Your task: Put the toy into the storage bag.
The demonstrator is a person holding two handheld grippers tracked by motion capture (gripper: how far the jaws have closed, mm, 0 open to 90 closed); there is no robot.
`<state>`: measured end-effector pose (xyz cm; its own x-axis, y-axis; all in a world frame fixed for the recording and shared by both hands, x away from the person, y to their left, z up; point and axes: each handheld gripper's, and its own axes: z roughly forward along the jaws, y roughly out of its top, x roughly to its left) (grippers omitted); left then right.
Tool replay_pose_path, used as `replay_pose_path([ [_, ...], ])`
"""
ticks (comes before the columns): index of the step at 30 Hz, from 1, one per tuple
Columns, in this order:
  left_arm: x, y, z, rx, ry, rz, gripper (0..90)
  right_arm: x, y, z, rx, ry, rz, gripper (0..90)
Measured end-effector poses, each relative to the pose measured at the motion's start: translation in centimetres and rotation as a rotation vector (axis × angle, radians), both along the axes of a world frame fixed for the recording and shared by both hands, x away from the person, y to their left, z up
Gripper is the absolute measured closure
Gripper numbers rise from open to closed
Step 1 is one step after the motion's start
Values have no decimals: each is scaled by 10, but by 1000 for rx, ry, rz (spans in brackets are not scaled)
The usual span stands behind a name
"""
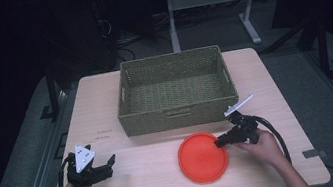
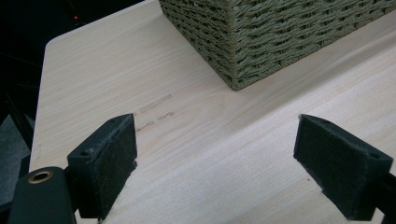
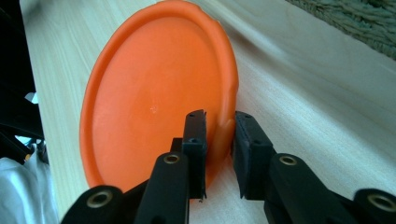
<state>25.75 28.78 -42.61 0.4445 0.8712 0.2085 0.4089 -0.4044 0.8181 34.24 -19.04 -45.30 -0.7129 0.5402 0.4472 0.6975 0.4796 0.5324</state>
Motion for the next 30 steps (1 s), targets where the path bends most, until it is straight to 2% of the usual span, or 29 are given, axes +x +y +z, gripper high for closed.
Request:
replay_pose_path([
  [4,0,0,0,-1,-1,1,129,-1,1,6,-1,-19,9,787],
  [10,0,0,0,-4,-3,2,129,-4,4,14,-2,-26,25,806],
  [19,0,0,0,0,-1,2,129,-8,-3,23,47,-20,18,817],
  [30,0,0,0,-6,0,8,129,-12,-6,55,36,-49,-14,819],
])
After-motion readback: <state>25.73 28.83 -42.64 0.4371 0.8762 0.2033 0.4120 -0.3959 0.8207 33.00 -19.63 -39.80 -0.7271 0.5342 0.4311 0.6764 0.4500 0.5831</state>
